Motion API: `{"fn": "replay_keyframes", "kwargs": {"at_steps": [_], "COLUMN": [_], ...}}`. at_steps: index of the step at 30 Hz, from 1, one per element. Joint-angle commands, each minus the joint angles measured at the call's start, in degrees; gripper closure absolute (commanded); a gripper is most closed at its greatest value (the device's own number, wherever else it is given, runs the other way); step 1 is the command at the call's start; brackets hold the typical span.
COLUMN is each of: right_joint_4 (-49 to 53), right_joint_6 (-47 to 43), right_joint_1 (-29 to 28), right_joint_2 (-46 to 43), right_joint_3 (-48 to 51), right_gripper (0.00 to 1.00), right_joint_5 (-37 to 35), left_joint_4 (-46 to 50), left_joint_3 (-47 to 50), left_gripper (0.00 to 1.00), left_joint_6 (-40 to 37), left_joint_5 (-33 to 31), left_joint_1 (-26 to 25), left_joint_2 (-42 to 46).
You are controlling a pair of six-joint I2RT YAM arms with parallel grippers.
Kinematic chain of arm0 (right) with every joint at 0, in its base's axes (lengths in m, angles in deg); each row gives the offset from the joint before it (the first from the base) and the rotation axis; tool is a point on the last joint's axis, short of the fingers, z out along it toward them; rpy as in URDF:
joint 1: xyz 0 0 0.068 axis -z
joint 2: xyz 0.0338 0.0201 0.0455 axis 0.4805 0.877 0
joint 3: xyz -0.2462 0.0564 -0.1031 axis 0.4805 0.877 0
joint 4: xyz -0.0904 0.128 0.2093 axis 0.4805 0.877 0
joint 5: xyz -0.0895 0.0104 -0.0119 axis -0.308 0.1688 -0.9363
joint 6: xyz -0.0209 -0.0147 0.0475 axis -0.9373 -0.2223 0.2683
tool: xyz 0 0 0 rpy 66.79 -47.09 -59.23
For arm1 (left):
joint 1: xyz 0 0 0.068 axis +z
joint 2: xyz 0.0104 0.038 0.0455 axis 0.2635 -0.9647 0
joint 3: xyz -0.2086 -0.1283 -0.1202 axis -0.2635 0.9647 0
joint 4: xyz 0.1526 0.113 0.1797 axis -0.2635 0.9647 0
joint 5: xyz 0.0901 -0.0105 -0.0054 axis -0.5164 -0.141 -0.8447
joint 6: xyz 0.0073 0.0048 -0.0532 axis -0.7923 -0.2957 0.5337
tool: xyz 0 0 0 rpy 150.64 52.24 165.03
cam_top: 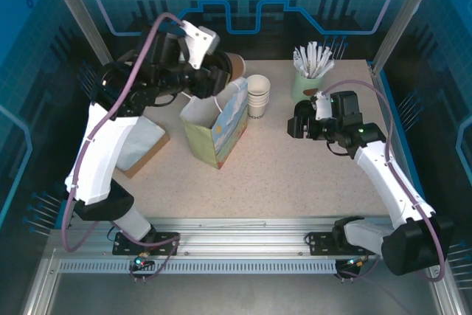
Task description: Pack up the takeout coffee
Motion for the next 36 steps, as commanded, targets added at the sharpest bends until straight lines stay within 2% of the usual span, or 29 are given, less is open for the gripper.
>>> {"fn": "replay_keyframes", "kwargs": {"at_steps": [1, 6, 14, 18, 36], "right_joint_4": [-0.4, -1.7, -3.0, -3.3, -4.5], "right_joint_6": [0.6, 0.7, 0.4, 0.1, -0.7], "right_joint_1": [-0.8, -1.3, -2.2, -2.4, -2.5], "right_joint_2": [0.3, 1.5, 3.2, 3.4, 4.6], "right_joint_3": [-0.9, -0.3, 0.3, 0.7, 1.3], "right_gripper": [0.19, 0.18, 0.18, 0.18, 0.18], "right_joint_5": [-0.6, 0.0, 0.7, 0.7, 1.9], "left_joint_4": [1.7, 8.5, 15.4, 16.9, 18.6], "left_joint_3": [-1.0, -1.0, -0.6, 1.4, 5.8], "left_gripper": [0.51, 0.51, 0.54, 0.54, 0.59], "left_joint_6": [2.9, 3.1, 3.9, 4.0, 5.1], "left_joint_5": [0.0, 0.2, 0.4, -0.7, 3.3], "left_joint_1": [4.9, 8.6, 9.1, 9.3, 9.8], "left_joint_2": [0.3, -2.2, -4.8, -5.6, -11.6]}}
